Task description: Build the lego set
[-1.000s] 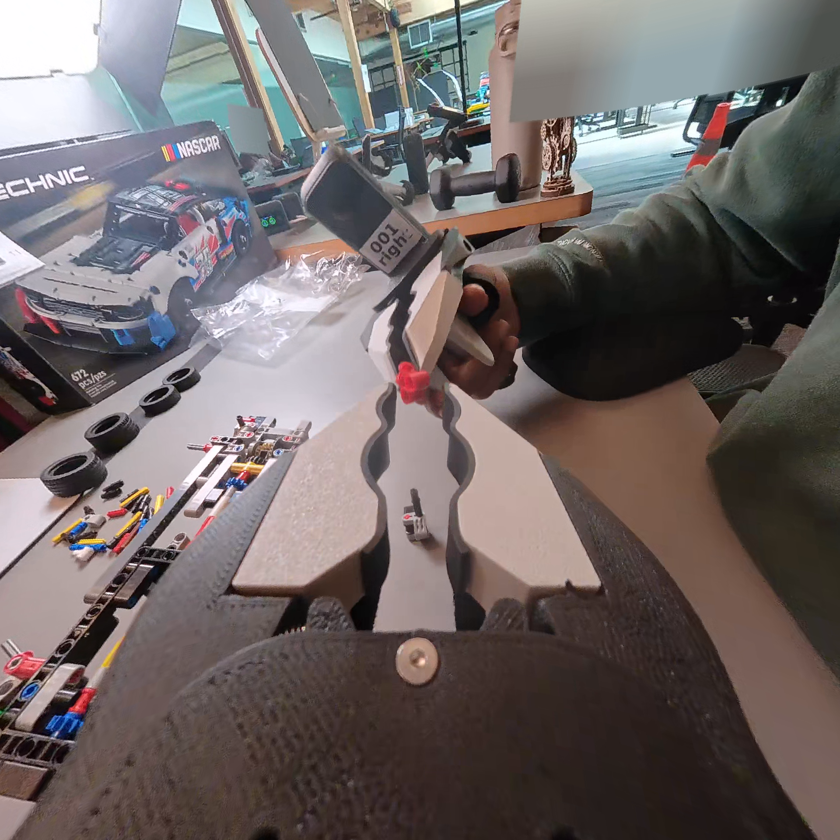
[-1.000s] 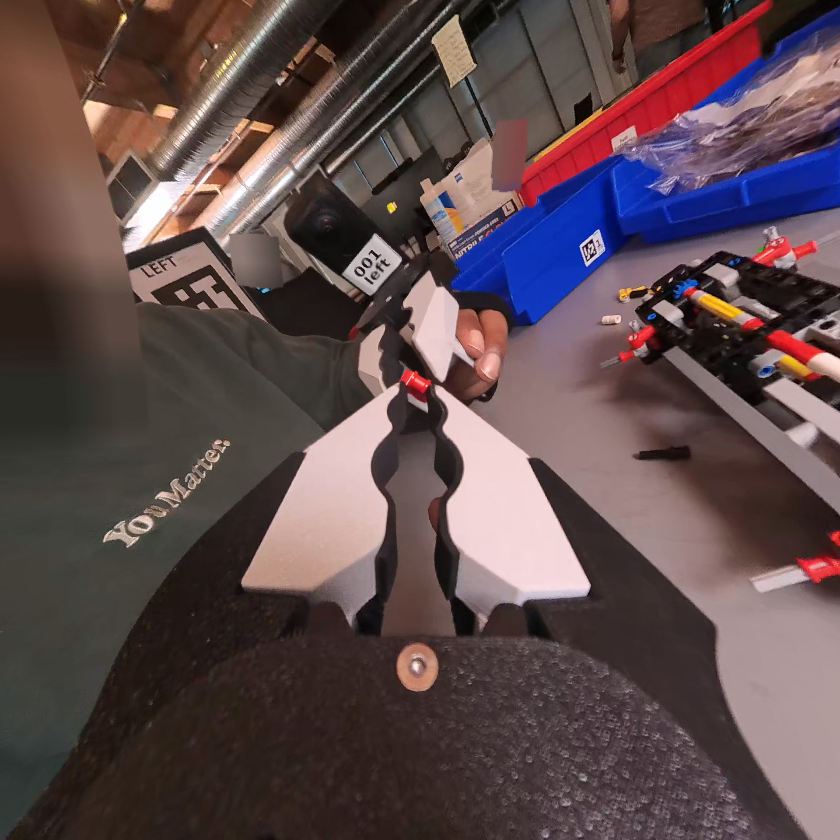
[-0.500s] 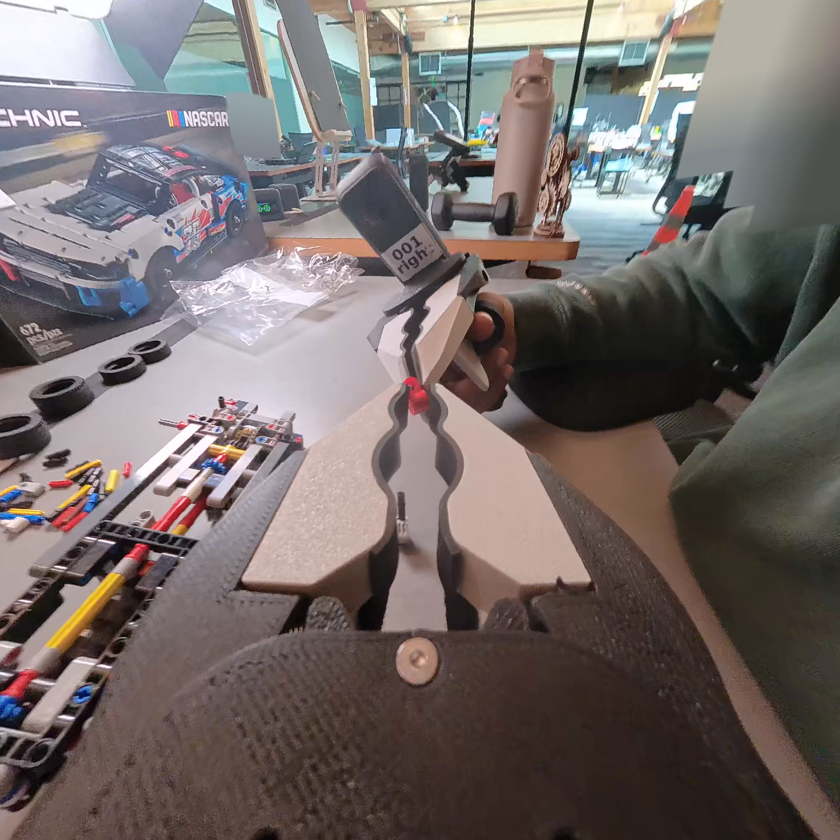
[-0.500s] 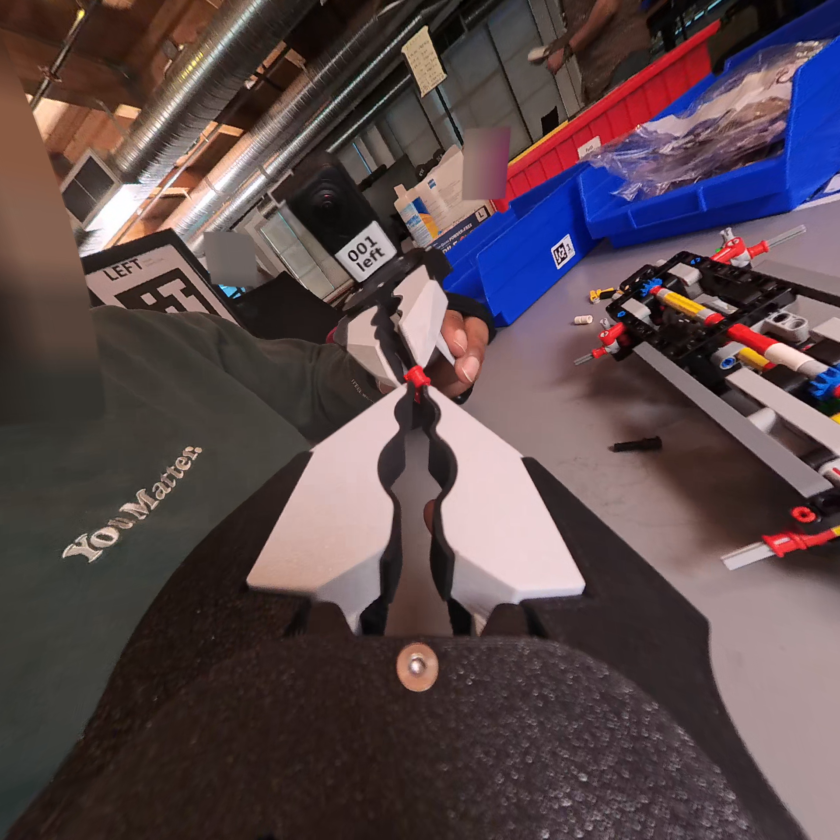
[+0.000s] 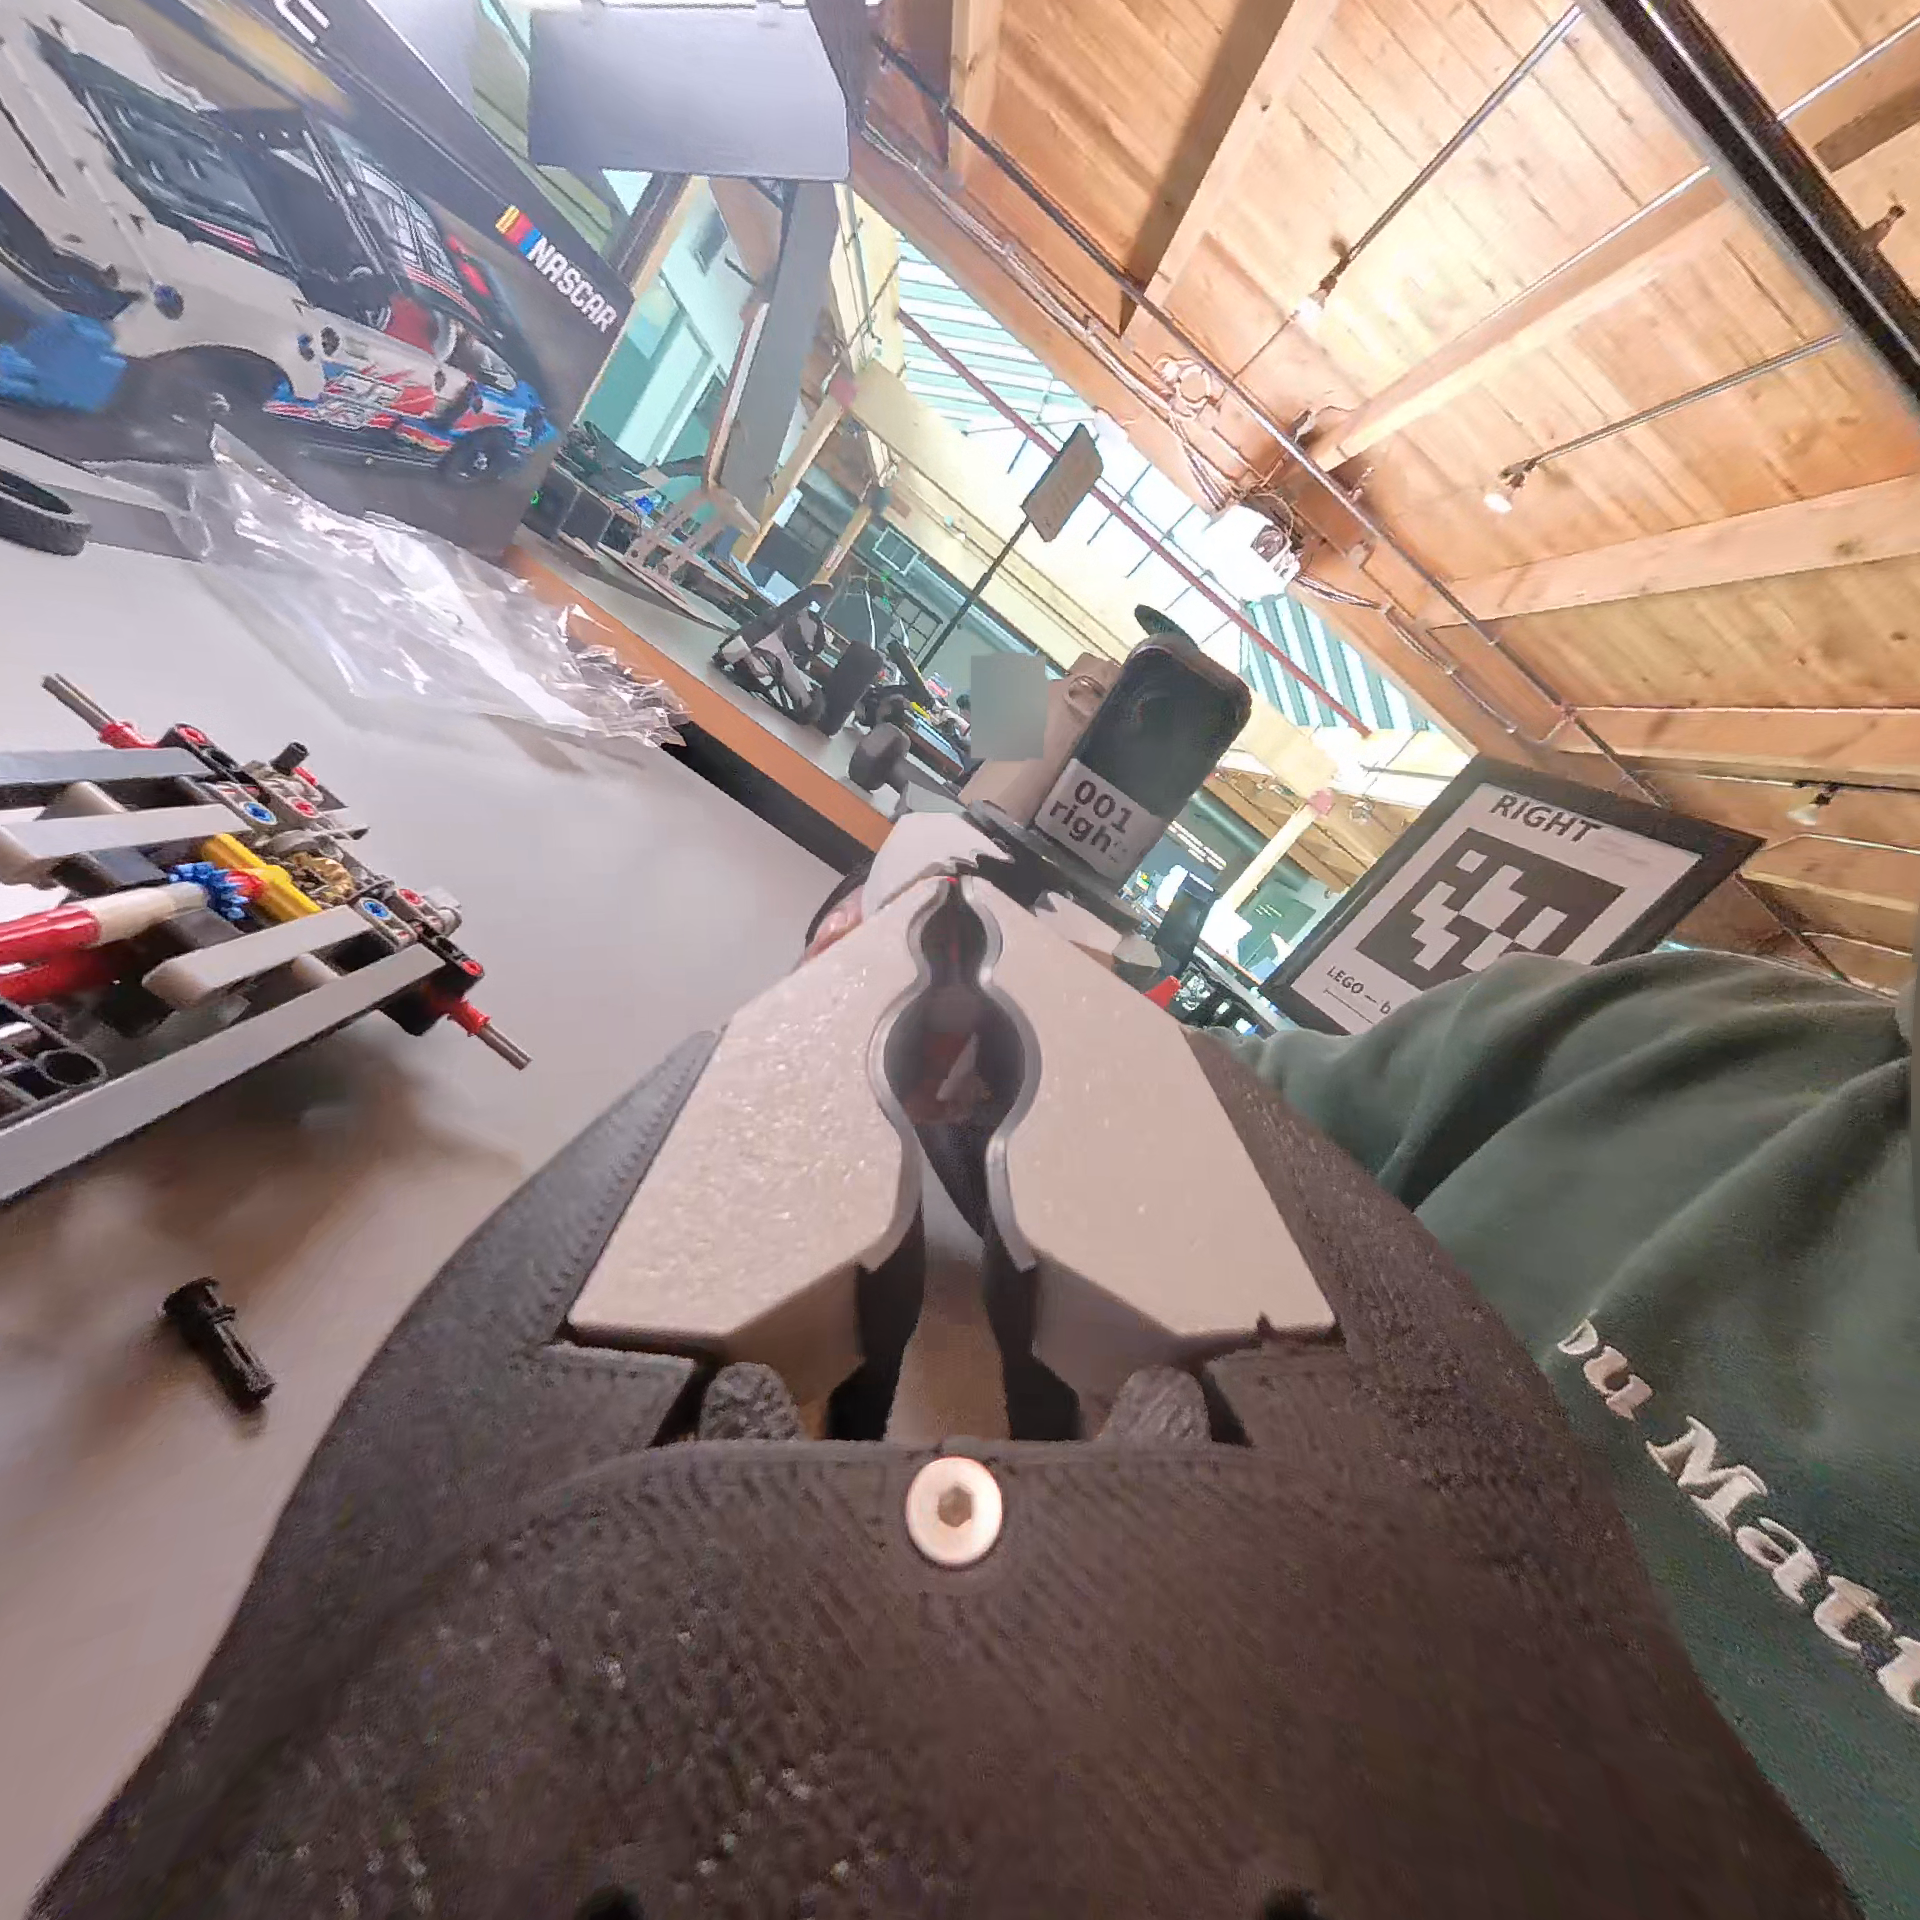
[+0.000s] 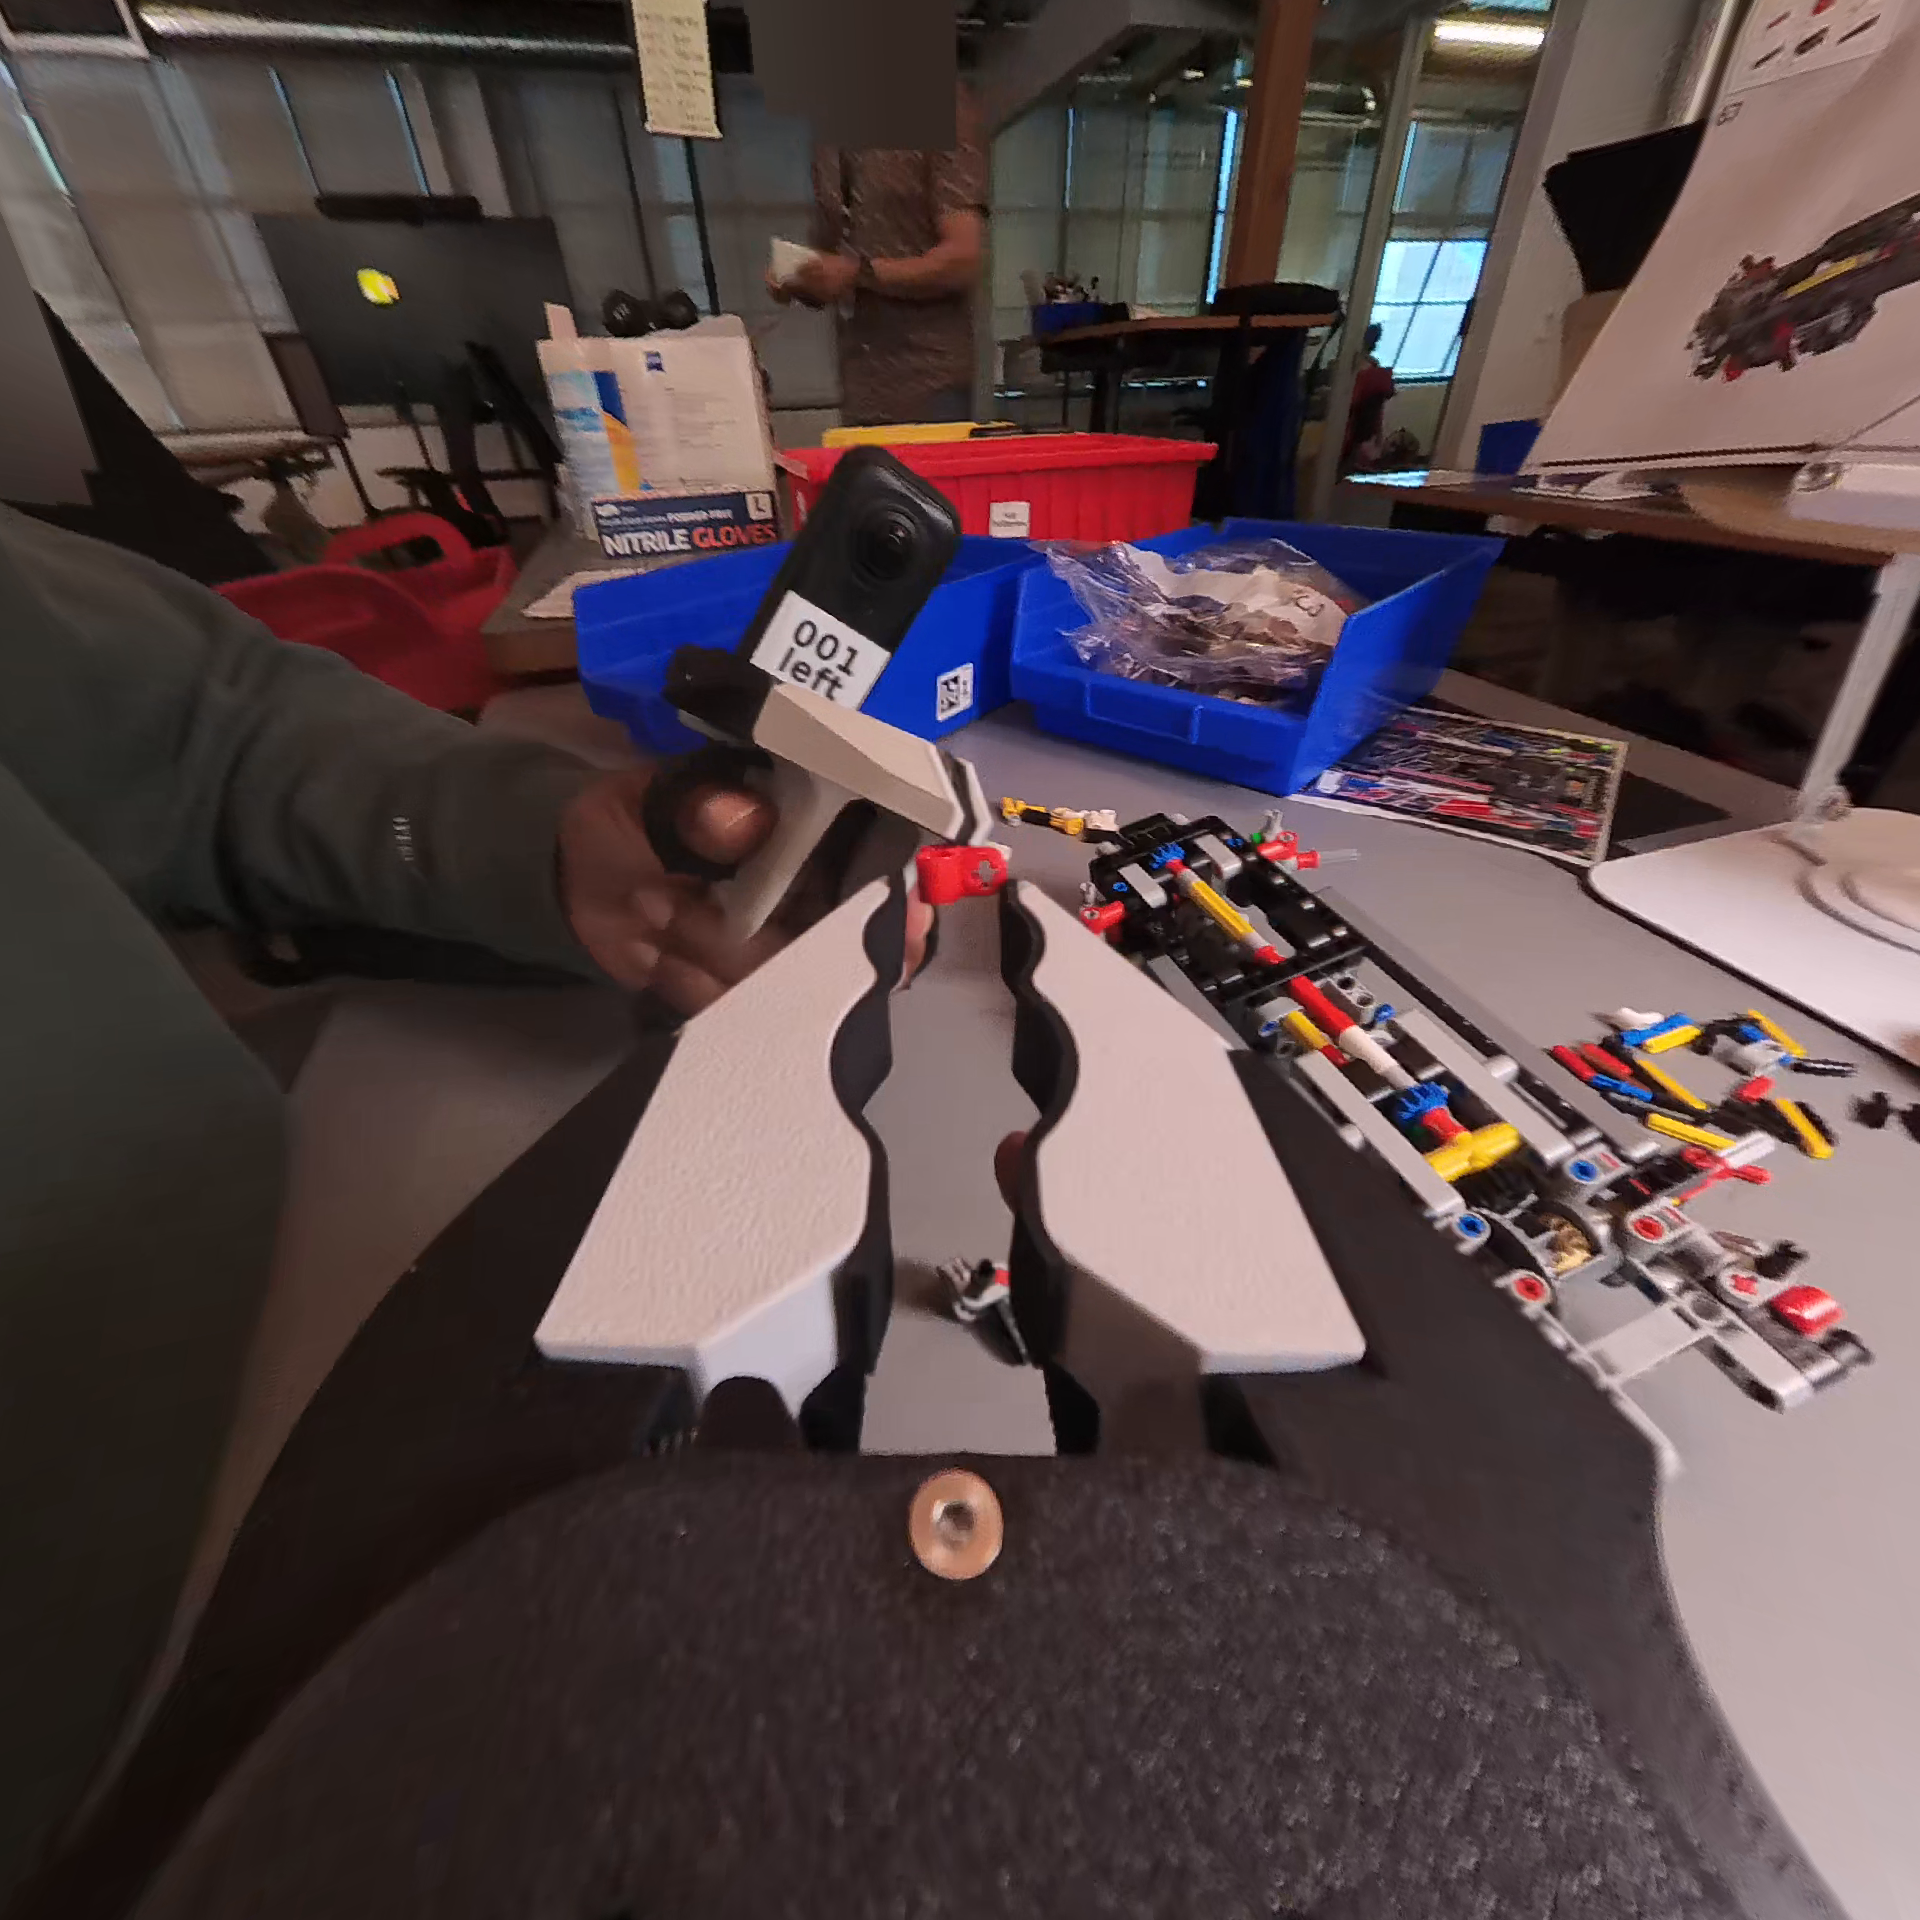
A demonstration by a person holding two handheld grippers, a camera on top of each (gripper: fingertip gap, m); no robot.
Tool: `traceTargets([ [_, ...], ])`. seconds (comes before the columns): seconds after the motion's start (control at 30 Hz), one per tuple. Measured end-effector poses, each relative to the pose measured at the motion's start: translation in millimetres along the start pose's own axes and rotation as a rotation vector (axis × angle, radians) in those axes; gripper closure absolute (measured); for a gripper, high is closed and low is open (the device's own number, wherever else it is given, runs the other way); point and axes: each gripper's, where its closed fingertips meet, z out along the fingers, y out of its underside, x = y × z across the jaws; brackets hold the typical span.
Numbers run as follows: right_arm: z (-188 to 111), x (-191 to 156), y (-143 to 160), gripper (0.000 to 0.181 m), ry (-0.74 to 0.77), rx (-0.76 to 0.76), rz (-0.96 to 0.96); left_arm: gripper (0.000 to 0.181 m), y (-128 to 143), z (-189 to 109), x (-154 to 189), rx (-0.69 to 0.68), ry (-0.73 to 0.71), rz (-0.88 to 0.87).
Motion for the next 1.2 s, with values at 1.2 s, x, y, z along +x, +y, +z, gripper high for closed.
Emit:
traceTargets([
  [1.2,-15.2,-43.5,7.0,0.181,-0.430,-0.024,0.364,0.155,22.2,-5.7,20.1,-0.233,0.157,0.204],
])
